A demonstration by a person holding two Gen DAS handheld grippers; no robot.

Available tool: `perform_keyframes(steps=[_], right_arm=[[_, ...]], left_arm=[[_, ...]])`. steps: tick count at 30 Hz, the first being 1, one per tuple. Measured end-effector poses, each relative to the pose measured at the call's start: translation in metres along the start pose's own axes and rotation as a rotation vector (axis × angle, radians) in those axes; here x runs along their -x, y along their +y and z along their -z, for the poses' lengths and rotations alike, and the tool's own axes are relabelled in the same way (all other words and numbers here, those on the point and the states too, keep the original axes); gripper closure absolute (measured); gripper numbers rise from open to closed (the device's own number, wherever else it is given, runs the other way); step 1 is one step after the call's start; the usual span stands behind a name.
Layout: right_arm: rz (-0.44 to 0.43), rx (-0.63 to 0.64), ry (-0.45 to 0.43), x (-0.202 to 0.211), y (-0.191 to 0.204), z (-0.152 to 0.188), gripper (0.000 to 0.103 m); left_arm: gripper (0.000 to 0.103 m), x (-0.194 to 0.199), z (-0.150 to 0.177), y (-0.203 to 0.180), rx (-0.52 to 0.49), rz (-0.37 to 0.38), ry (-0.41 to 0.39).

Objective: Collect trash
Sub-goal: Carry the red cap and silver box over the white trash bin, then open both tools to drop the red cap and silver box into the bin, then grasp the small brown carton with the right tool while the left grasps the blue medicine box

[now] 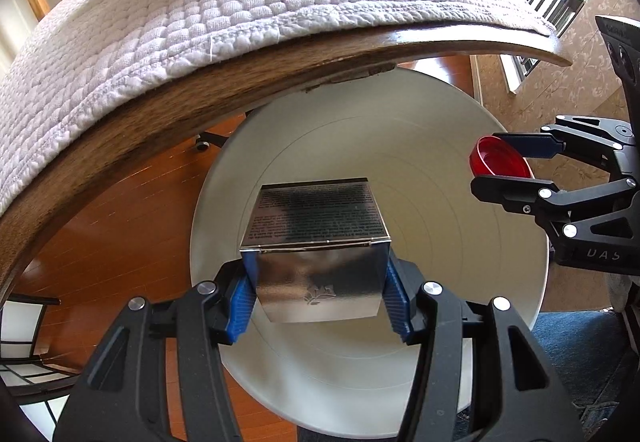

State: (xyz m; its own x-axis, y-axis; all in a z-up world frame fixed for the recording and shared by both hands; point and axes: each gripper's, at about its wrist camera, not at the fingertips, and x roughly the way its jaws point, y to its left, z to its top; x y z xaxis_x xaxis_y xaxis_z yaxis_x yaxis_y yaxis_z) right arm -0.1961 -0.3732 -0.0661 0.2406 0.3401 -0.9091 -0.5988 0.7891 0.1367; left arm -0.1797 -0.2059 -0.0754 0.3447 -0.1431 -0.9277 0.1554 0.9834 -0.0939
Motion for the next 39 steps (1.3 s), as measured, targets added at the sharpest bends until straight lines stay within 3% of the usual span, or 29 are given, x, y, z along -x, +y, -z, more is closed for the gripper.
perform_keyframes(steps=[11, 12, 13, 14, 26, 30, 31, 34, 36, 39], right_arm=[[0.005, -0.004, -0.003, 0.000, -0.002, 0.003, 0.055], [0.007, -0.004, -0.007, 0.000, -0.002, 0.003, 0.051], [0.017, -0.007, -0.014, 0.001, -0.002, 0.003, 0.034], [0.028, -0.012, -0.024, 0.003, -0.003, 0.003, 0.024], [0.041, -0.016, -0.070, 0.027, -0.018, 0.006, 0.024], [0.045, 0.005, -0.133, 0.058, -0.016, 0.005, 0.024], [0.044, 0.009, -0.158, 0.068, -0.018, 0.003, 0.023], [0.071, 0.016, -0.241, 0.094, -0.024, -0.008, 0.006], [0.081, 0.027, -0.296, 0.109, -0.031, -0.019, 0.004], [0.129, 0.033, -0.347, 0.119, -0.041, -0.041, 0.004]], left_arm=[[0.047, -0.008, 0.002, 0.001, -0.007, 0.005, -0.003], [0.047, -0.006, 0.004, 0.003, -0.011, 0.008, -0.010], [0.043, -0.005, 0.004, 0.002, -0.014, 0.002, -0.018], [0.035, -0.004, 0.003, 0.002, -0.015, -0.006, -0.024], [0.033, 0.013, 0.003, 0.012, -0.009, 0.020, -0.062], [0.033, 0.053, 0.000, 0.017, -0.039, 0.082, -0.154], [0.027, 0.065, -0.003, 0.018, -0.048, 0.092, -0.191], [0.001, 0.097, -0.015, 0.028, -0.091, 0.059, -0.322], [0.001, 0.112, -0.026, 0.035, -0.126, 0.043, -0.384], [0.001, 0.122, -0.050, 0.049, -0.181, 0.038, -0.408]])
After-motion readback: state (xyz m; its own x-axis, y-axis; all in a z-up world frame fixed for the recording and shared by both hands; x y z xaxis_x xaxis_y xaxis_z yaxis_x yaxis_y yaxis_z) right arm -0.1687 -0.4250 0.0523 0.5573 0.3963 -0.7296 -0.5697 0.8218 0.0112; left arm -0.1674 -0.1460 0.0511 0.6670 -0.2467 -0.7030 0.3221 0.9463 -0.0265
